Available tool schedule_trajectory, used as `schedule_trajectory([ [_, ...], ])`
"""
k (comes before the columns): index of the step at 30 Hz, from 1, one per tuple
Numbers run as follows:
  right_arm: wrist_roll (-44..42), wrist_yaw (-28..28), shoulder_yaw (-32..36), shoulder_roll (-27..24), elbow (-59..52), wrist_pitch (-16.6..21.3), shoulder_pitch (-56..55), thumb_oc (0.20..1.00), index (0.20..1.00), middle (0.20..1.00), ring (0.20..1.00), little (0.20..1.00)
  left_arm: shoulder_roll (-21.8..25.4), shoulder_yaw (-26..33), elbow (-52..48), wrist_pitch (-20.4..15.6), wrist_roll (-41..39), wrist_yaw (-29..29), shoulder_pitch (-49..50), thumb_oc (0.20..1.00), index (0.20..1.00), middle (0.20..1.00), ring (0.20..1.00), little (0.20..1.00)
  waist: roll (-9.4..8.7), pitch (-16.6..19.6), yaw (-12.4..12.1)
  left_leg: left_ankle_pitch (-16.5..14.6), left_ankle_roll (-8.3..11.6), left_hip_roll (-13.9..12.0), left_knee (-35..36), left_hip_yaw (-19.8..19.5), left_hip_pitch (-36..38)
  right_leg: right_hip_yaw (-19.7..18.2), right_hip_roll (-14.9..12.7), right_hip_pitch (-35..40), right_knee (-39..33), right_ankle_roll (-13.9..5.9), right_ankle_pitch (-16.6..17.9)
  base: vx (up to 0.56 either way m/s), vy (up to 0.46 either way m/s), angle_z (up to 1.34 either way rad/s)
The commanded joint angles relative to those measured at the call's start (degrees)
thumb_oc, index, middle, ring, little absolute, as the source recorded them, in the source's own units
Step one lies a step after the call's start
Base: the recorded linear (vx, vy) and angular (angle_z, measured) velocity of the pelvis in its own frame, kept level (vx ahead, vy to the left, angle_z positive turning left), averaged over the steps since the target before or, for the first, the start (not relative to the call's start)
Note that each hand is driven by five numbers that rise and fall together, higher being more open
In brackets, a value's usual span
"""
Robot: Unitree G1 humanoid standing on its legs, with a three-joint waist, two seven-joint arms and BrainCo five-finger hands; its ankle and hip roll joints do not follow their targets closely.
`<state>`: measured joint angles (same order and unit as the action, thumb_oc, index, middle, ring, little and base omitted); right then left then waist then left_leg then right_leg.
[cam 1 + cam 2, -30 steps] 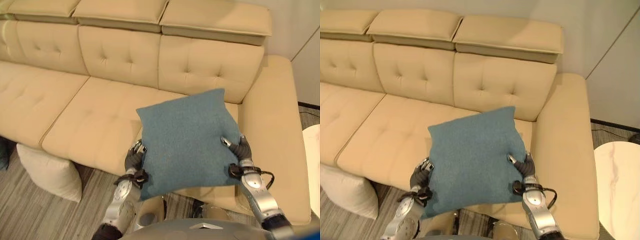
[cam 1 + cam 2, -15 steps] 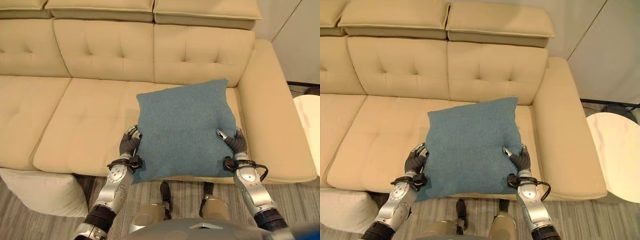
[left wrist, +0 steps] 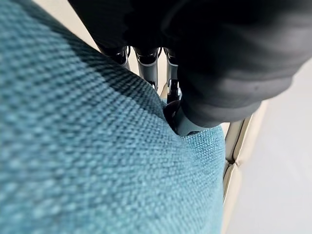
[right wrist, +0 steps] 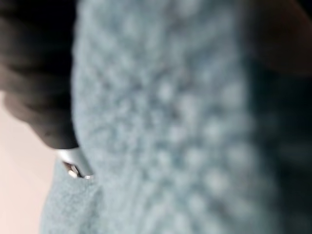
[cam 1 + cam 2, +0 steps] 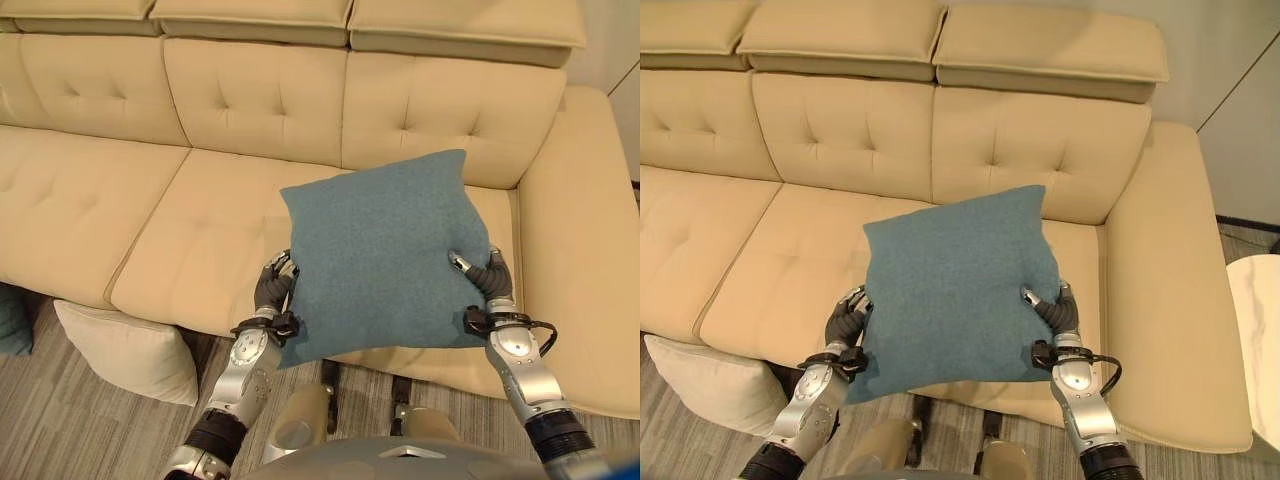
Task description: Pick up all the scattered cushions and arrange them neatly on the sofa.
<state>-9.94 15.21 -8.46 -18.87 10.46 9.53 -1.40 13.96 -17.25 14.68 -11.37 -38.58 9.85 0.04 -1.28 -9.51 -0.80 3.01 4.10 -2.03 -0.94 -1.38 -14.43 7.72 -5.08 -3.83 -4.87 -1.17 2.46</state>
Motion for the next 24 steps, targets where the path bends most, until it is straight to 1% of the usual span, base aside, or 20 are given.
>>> schedule_trajectory([
  [1, 1.36, -0.68, -0.46, 1.38, -6.89, 5.76, 2.2, 0.2, 0.2, 0.2, 0.2, 0.2, -0.85, -2.41, -7.54, -3.38, 4.48, -3.83, -3.19, 0.2, 0.2, 0.2, 0.2, 0.2, -0.6, 4.64, 0.28, -1.75, 0.46, 0.4, 1.75, 1.29, 3.37, 1.3, 1.48, 0.01, 0.18, -7.95, -1.68, 0.2, 0.2, -0.71],
  [4, 1.87, -0.56, -0.29, 2.03, -6.82, 5.61, 1.89, 0.2, 0.2, 0.2, 0.2, 0.2, -0.19, -1.97, -8.26, -3.33, 4.84, -3.77, -2.52, 0.2, 0.2, 0.2, 0.2, 0.2, -0.89, 4.73, 0.14, -1.89, 0.13, 0.59, 2.69, 2.49, 5.37, 0.38, 0.72, 0.58, -0.03, -8.18, -1.4, 0.09, 0.112, -0.23],
  [7, 3.57, 0.68, -0.58, 2.36, -6.0, 5.0, 3.18, 0.2, 0.2, 0.2, 0.2, 0.2, 1.18, -0.97, -9.07, -3.53, 5.77, -2.25, -3.73, 0.2, 0.2, 0.2, 0.2, 0.2, -1.3, 4.44, -0.33, -2.59, -0.5, 0.81, 2.92, 4.05, 6.06, -0.99, -0.23, 0.06, -0.04, -8.88, -0.84, 0.08, 0.109, -0.16],
  [10, 5.18, 2.2, -1.1, 1.95, -4.82, 4.6, 5.38, 0.2, 0.2, 0.2, 0.2, 0.2, 1.84, -0.87, -9.42, -4.0, 6.81, -1.17, -5.73, 0.2, 0.2, 0.2, 0.2, 0.2, -1.31, 4.36, -0.46, -2.64, -0.9, 0.93, 3.31, 4.79, 5.48, -1.87, -0.58, -1.37, -0.1, -9.18, -0.26, 0.02, 0.05, -0.2],
  [12, 7.73, 4.98, -1.67, 1.45, -3.67, 4.52, 8.94, 0.2, 0.2, 0.2, 0.2, 0.2, 2.58, -1.05, -10.17, -5.28, 10.84, 1.61, -9.48, 0.2, 0.2, 0.2, 0.2, 0.2, -1.0, 3.91, -0.49, -2.05, -1.07, 0.94, 4.42, 5.19, 3.77, -2.35, -0.9, -4.32, -0.13, -9.53, 0.74, -0.02, 0.018, -0.11],
  [14, 8.19, 5.76, -1.72, 1.2, -3.36, 4.73, 10.05, 0.2, 0.2, 0.2, 0.2, 0.2, 2.66, -1.37, -9.99, -5.52, 11.96, 2.29, -10.76, 0.2, 0.2, 0.2, 0.2, 0.2, -0.91, 3.74, -0.48, -1.83, -1.05, 0.97, 4.72, 5.15, 3.24, -2.46, -0.85, -5.23, -0.13, -9.6, 0.98, -0.05, -0.003, -0.17],
  [15, 9.38, 7.98, -2.41, 0.86, -2.66, 5.17, 14.67, 0.2, 0.2, 0.2, 0.2, 0.2, 3.07, -1.92, -10.2, -6.69, 15.15, 4.64, -15.09, 0.2, 0.2, 0.2, 0.2, 0.2, -0.57, 3.04, -0.39, -0.8, -0.6, 1.01, 5.52, 5.02, 0.73, -2.54, -0.79, -8.57, -0.13, -10.0, 2.07, -0.13, -0.015, -0.1],
  [19, 11.76, 11.99, -4.89, -0.3, -0.94, 5.34, 24.78, 0.2, 0.2, 0.2, 0.2, 0.2, 2.89, -4.29, -7.14, -8.3, 17.9, 8.96, -25.2, 0.2, 0.2, 0.2, 0.2, 0.2, -0.29, 2.99, -0.22, 1.23, 0.76, 0.96, 5.94, 5.0, -4.46, -2.02, -0.56, -14.16, -0.13, -10.53, 3.75, -0.12, -0.026, 0.03],
  [23, 13.02, 15.48, -6.78, -2.93, 3.41, 4.86, 35.85, 0.2, 0.2, 0.2, 0.2, 0.2, 4.08, -6.21, -1.03, -9.95, 19.99, 13.29, -38.26, 0.2, 0.2, 0.2, 0.2, 0.2, -0.08, 3.43, 0.19, 3.12, 2.21, 1.23, 5.94, 4.53, -9.45, -1.08, -0.21, -18.99, -0.13, -10.7, 4.9, -0.06, -0.023, 0.07],
  [24, 13.67, 17.13, -7.22, -4.07, 4.65, 4.82, 40.32, 0.2, 0.2, 0.2, 0.2, 0.2, 4.69, -6.77, 0.46, -10.58, 21.26, 15.86, -43.47, 0.2, 0.2, 0.2, 0.2, 0.2, 0.08, 3.42, 0.28, 3.39, 2.67, 1.4, 5.94, 4.37, -10.96, -0.74, -0.14, -20.68, -0.13, -10.86, 5.13, -0.04, 0.0, 0.04],
])
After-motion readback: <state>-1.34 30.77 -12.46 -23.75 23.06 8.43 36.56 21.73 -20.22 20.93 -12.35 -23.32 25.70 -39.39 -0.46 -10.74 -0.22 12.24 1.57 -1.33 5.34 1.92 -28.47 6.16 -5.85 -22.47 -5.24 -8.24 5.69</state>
